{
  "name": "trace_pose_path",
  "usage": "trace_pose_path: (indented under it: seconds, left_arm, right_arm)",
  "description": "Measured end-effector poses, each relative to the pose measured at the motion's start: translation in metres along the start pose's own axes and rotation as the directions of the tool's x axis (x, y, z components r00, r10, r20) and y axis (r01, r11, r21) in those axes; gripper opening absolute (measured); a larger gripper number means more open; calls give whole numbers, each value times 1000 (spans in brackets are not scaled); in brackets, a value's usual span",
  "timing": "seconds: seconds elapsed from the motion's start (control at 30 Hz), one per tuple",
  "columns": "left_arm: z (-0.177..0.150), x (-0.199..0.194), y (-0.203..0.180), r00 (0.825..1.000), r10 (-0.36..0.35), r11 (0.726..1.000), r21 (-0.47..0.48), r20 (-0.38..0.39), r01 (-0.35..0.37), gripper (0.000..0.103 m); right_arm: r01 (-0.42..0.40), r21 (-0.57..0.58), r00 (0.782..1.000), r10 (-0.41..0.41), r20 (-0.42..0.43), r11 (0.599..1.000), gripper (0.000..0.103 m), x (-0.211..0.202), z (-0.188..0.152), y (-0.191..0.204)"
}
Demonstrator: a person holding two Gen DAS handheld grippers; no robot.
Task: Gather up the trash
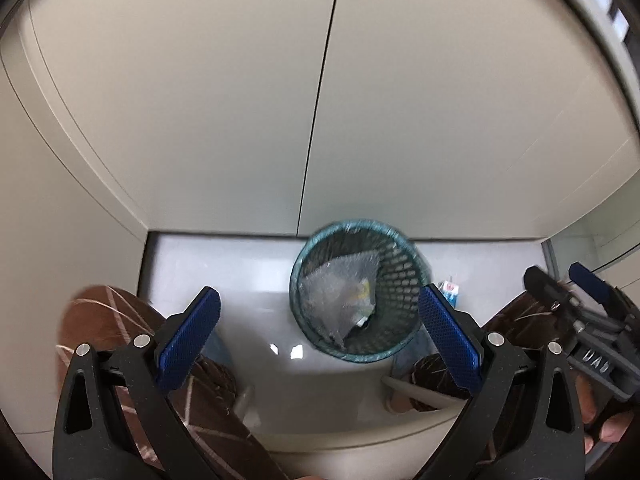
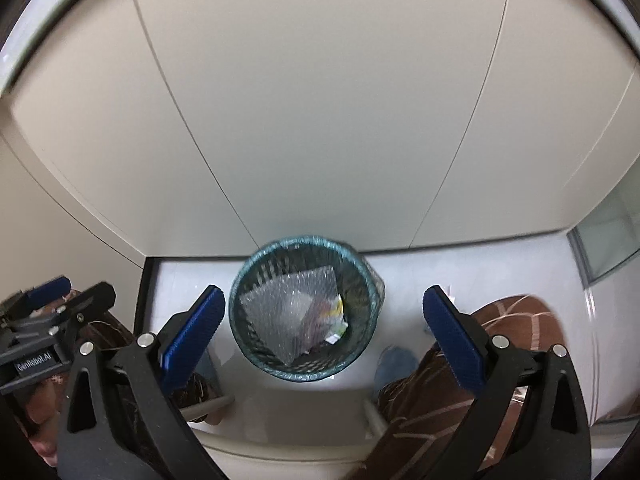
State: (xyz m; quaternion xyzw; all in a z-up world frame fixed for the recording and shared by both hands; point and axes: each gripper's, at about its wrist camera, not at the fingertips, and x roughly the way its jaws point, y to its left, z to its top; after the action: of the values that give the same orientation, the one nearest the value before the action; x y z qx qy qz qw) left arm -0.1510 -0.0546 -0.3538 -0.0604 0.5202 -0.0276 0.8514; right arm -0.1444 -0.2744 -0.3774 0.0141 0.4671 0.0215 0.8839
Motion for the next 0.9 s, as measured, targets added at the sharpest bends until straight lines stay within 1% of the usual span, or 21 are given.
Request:
trace_pose_path:
  seconds: [0.1,0.23,0.3,0.4,0.43,0.57,0.67,0.77,0.9]
  left_arm:
    - [12,-33,-4,999,-5,1000,-3,39,5,97]
    - [31,-79,-14,994,25,999,21,108,-28,97]
    - [42,-107,-20,987,35,999,33,157,-41,97]
    - [56,-148,-30,976,58,997,36,209,-67,97]
    - [62,-162,-33,972,61,997,36,229,-71,97]
    - [83,-206,-39,958,52,998,26,281,-62,97]
    - [94,-231,-45,950,46,998,30,310,-59,97]
    - [100,-250,-52,944,51,997,33,327,-65,97]
    - [104,-262,-52,940,48,997,33,337,-62,97]
  right_arm:
    - [-10,-8,999,10,39,1000,95,-30,13,4]
    - [-3,-16,991,5,134,1000,95,-82,37,5]
    - [-12,-9,985,14,173,1000,95,-109,51,3]
    - [-1,-24,979,6,205,1000,95,-141,73,4]
    - [-6,-22,974,11,228,1000,95,-153,80,3]
    - [-26,-7,958,27,285,1000,95,-184,102,2]
    - [-31,-10,947,33,318,999,95,-209,116,1]
    - [-16,-14,938,20,347,1000,95,-231,126,0]
    - [-16,-15,934,20,356,1000,95,-250,131,-3]
